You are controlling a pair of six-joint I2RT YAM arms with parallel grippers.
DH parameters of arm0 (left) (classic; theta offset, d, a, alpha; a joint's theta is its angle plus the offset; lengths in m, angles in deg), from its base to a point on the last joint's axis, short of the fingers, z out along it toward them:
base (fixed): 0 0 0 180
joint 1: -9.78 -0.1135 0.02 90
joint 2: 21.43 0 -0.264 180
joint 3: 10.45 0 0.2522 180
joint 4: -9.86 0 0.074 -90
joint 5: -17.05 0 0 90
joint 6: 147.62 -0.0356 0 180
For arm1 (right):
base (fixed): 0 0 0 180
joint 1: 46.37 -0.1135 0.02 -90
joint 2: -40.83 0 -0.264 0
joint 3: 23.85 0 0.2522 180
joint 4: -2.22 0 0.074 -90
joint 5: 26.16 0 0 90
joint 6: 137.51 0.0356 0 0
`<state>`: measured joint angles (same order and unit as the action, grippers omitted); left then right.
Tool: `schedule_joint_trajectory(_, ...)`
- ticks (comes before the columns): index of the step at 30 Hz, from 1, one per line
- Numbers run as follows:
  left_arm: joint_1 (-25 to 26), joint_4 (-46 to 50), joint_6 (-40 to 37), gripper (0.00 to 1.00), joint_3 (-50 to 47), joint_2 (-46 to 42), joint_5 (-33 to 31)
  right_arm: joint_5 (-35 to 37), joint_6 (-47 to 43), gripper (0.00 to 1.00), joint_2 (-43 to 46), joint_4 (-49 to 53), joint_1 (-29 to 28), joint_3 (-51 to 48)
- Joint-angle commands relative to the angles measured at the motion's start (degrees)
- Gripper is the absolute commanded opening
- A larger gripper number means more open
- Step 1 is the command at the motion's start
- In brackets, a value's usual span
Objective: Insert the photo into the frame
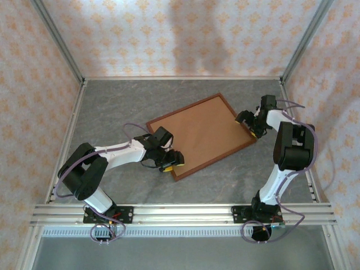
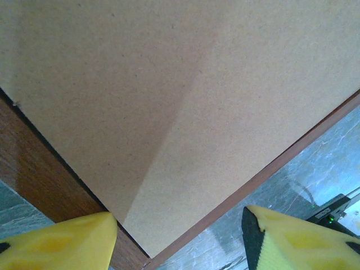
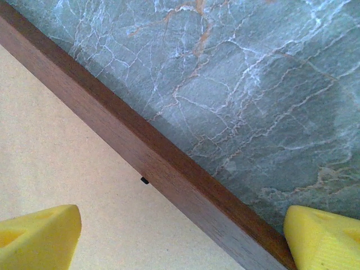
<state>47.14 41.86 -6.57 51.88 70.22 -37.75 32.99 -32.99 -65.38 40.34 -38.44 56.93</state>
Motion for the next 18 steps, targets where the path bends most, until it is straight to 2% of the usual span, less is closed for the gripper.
schedule_joint_trajectory(1, 1.86, -0.19, -2.80, 0.63, 2.15, 2.74, -2.72, -5.34, 3.26, 0.93, -0.32, 3.06, -3.00, -3.02)
schedule_joint_trajectory(9, 5.15, 11.82, -8.30, 0.72, 7.93, 1.83, -13.59, -4.05, 2.82, 0.93, 0.07, 3.93, -3.03, -2.56)
schedule_joint_trajectory(18, 5.70, 15.86, -9.65, 0.74, 9.54, -0.68, -17.27, -2.81, 2.10, 0.93, 0.20, 4.88, -3.03, -2.17)
